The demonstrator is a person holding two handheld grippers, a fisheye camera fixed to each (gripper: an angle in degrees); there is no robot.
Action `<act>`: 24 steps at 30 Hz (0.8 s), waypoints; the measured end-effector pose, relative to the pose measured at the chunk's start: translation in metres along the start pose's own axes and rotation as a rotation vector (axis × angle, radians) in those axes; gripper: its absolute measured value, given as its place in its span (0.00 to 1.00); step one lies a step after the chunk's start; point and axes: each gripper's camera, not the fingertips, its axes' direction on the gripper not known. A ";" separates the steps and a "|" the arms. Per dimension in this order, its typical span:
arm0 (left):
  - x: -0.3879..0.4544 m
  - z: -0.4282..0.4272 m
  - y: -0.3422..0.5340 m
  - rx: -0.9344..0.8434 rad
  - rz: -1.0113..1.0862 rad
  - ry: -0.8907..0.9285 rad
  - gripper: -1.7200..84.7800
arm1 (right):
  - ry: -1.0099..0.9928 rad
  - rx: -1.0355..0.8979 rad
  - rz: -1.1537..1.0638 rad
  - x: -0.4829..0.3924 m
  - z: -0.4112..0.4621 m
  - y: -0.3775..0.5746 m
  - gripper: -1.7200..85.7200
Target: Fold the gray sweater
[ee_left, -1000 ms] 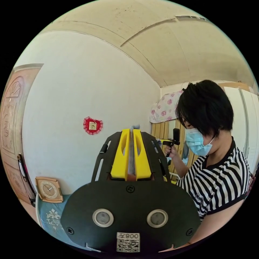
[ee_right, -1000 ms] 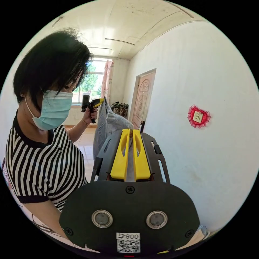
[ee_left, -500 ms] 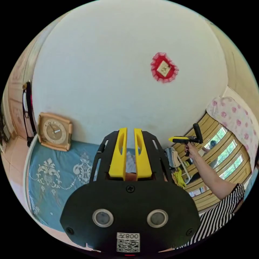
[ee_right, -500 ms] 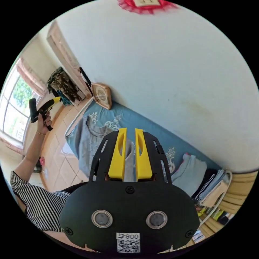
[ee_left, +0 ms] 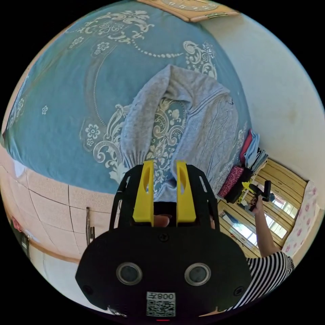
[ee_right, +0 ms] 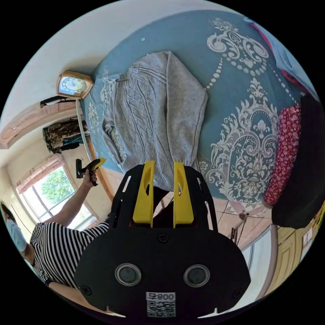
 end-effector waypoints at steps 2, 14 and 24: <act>-0.011 0.000 -0.034 0.010 -0.005 -0.009 0.14 | 0.052 -0.026 0.029 0.005 0.016 -0.027 0.13; -0.037 0.037 -0.162 -0.006 0.034 -0.309 0.07 | 0.183 -0.048 0.003 0.015 0.084 -0.191 0.12; -0.058 0.015 -0.215 0.006 0.117 -0.292 0.04 | 0.279 -0.150 -0.086 0.029 0.109 -0.276 0.02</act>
